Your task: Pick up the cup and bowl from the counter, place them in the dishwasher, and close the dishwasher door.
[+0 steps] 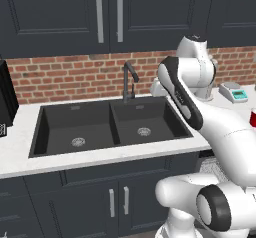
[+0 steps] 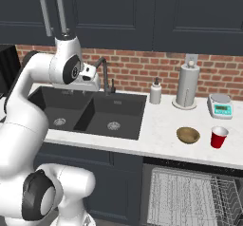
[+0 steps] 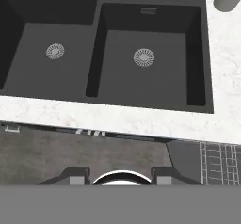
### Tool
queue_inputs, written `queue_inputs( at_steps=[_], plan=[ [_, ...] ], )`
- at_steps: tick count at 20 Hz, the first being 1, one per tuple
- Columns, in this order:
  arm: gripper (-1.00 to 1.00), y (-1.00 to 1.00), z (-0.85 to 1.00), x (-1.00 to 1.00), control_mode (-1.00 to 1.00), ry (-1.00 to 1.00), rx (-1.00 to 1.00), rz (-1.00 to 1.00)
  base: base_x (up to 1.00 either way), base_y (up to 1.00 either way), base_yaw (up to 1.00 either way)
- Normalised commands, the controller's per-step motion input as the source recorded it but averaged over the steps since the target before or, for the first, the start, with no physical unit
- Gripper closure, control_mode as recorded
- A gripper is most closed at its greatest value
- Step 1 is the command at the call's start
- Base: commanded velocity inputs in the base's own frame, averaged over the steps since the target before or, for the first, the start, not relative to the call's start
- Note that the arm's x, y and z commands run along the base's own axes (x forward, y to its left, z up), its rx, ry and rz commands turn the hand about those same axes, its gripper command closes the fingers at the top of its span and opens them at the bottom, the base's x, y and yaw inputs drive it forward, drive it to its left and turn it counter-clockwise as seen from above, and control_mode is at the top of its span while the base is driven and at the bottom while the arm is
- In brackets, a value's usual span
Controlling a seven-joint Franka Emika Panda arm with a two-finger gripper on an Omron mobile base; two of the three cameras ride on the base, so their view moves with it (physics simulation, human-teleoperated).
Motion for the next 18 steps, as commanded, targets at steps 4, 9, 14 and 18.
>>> queue_inputs(
  at_steps=[4, 9, 14, 18],
  plan=[
    [-1.0, 0.01, 0.0, -0.27, -1.0, 0.0, 0.0, 0.02, 0.0, 0.0, 0.0],
    [-1.0, 0.07, 0.0, -0.87, -1.0, -0.05, 0.0, 0.09, 0.0, 0.0, 0.0],
    [-1.0, 0.0, -0.22, -0.84, -1.0, 0.01, 0.0, 0.01, 0.0, 0.0, 0.0],
    [-1.0, 0.0, -0.5, -0.58, -1.0, 0.01, 0.0, 0.0, 0.0, 0.0, 0.0]
  ],
)
